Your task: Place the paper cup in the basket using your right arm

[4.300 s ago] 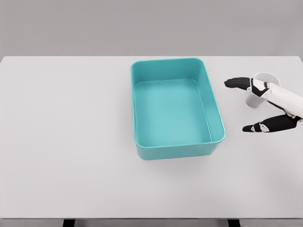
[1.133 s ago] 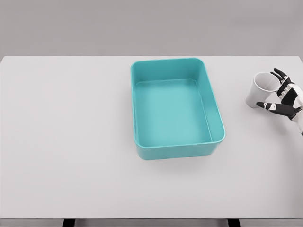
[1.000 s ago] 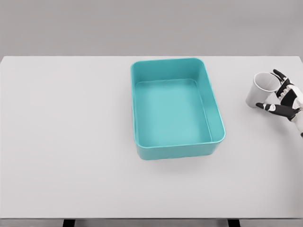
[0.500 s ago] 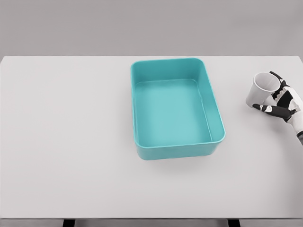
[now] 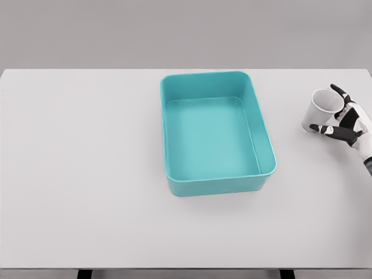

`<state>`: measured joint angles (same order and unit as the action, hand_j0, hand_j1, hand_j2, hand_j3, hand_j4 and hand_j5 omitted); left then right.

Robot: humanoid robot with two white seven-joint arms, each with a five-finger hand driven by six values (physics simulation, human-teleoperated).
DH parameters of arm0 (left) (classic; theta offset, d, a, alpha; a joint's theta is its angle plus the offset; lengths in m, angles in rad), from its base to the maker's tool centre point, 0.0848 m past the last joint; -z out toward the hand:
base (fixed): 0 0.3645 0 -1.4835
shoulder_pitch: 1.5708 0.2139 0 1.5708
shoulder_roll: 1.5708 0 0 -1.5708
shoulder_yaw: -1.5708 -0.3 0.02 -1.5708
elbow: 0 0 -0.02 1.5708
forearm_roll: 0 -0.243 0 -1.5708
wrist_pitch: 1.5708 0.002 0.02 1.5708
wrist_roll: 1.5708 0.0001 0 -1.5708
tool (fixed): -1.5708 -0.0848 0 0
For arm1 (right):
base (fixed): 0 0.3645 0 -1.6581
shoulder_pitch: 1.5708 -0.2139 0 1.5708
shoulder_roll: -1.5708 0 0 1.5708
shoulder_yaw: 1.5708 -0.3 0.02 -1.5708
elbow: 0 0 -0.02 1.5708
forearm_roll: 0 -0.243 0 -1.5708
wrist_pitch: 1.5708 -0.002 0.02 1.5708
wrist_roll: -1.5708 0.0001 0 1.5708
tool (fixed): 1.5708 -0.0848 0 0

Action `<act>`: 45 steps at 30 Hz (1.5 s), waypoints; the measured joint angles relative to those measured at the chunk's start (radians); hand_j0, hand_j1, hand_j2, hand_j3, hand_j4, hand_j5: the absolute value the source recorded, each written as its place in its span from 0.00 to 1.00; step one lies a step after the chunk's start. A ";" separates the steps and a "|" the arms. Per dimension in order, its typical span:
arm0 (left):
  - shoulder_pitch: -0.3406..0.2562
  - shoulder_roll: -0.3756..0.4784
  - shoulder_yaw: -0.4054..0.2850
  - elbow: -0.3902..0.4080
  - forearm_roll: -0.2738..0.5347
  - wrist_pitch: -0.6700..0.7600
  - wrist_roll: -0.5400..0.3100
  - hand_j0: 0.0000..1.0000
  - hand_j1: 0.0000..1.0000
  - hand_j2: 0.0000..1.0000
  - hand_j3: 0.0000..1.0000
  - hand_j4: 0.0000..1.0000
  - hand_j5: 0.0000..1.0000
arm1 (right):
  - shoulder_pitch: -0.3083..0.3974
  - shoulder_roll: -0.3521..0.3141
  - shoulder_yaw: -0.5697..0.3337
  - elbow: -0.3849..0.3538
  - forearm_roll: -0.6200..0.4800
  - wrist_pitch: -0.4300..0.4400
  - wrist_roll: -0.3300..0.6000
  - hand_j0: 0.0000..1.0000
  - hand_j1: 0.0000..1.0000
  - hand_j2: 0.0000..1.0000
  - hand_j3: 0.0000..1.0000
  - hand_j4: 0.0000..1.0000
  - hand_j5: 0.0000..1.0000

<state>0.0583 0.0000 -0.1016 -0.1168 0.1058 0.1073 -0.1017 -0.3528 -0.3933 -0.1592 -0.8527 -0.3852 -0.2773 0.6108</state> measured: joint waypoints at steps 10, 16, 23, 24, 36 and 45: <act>0.000 0.000 0.000 0.000 0.000 0.000 0.000 1.00 1.00 1.00 1.00 1.00 1.00 | -0.015 0.009 0.007 0.021 0.009 -0.001 0.000 0.98 0.98 0.98 0.98 0.98 0.98; 0.000 0.000 0.000 0.000 0.000 0.000 0.000 1.00 1.00 1.00 1.00 1.00 1.00 | -0.015 0.009 0.015 0.024 0.019 -0.001 0.000 0.70 0.70 0.70 0.70 0.70 0.70; 0.000 0.000 0.000 0.000 0.000 0.000 0.000 1.00 1.00 1.00 1.00 1.00 1.00 | -0.014 0.008 0.021 0.013 0.027 -0.002 0.000 0.59 0.59 0.59 0.59 0.59 0.59; 0.000 0.000 0.000 0.000 0.000 0.000 0.000 1.00 1.00 1.00 1.00 1.00 1.00 | -0.014 0.008 0.021 0.012 0.027 -0.003 0.000 0.59 0.59 0.59 0.59 0.59 0.59; 0.000 0.000 0.000 0.000 0.000 0.000 0.000 1.00 1.00 1.00 1.00 1.00 1.00 | 0.002 -0.005 0.026 -0.069 0.031 -0.029 0.000 0.52 0.52 0.52 0.52 0.52 0.52; 0.000 0.000 0.000 0.000 0.000 0.000 0.000 1.00 1.00 1.00 1.00 1.00 1.00 | 0.048 -0.007 0.030 -0.219 0.032 -0.040 0.000 0.52 0.52 0.52 0.52 0.52 0.52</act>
<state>0.0583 -0.0001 -0.1015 -0.1169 0.1058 0.1073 -0.1017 -0.3053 -0.4006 -0.1291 -1.0721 -0.3536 -0.3169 0.6109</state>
